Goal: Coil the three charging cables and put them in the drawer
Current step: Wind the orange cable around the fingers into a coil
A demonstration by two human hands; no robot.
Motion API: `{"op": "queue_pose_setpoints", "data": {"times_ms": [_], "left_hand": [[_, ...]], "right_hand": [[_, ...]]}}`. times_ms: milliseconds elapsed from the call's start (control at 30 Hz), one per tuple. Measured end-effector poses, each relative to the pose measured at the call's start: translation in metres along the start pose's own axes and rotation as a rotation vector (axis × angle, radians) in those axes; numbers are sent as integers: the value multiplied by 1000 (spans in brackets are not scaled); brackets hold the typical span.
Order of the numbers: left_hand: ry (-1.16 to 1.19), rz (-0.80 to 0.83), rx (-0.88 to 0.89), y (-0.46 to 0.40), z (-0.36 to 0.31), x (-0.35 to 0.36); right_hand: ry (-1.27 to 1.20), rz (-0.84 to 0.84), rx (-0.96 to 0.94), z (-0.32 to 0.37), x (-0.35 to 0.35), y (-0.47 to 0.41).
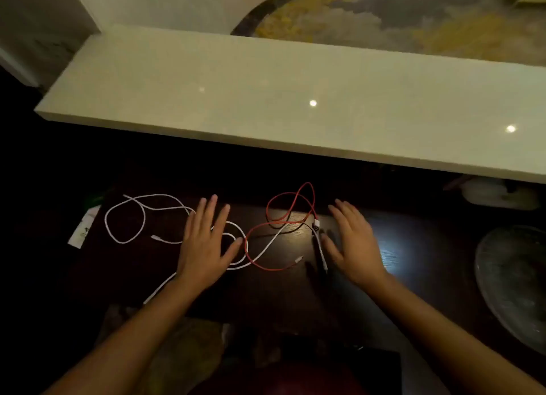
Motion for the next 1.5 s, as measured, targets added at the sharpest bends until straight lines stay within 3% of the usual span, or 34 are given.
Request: {"op": "queue_pose_setpoints", "data": {"times_ms": [200,367,600,833,933,1167,1300,1400,1500], "left_hand": [[-81,195,62,-13,-7,62],[-62,158,134,-18,-22,81],[-7,57,114,-17,-25,69],[227,64,-28,-17,-5,31],[352,-35,-22,-26,-12,-10],[487,-214,-33,-38,-32,-98],[525,-273,-31,-45,-41,-123],[894,-162,-274,-53,-39,-120],[1017,-145,-289,-62,-60,-137]], "right_hand": [[88,221,-44,18,73,-12],[186,335,-88,34,108,-25],[158,240,-145,43,102,-32],[-305,220,-127,84,23,-36],[-543,223,13,86,-16,-41],[-846,-1,92,85,-135,-48],[-1109,-29,228,65,-155,-39],[-1144,-73,327,38,-152,-24],[-1053,-68,370,14,-149,-6]]}}
Point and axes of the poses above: each hand's wrist, its own y-axis away from the middle knuckle, its own x-axis out of the palm, z = x × y, the point moved 10 cm from there along -y, towards the middle knuckle, and after that the axes turned 7 degrees about -z, right-handed, at the moved point
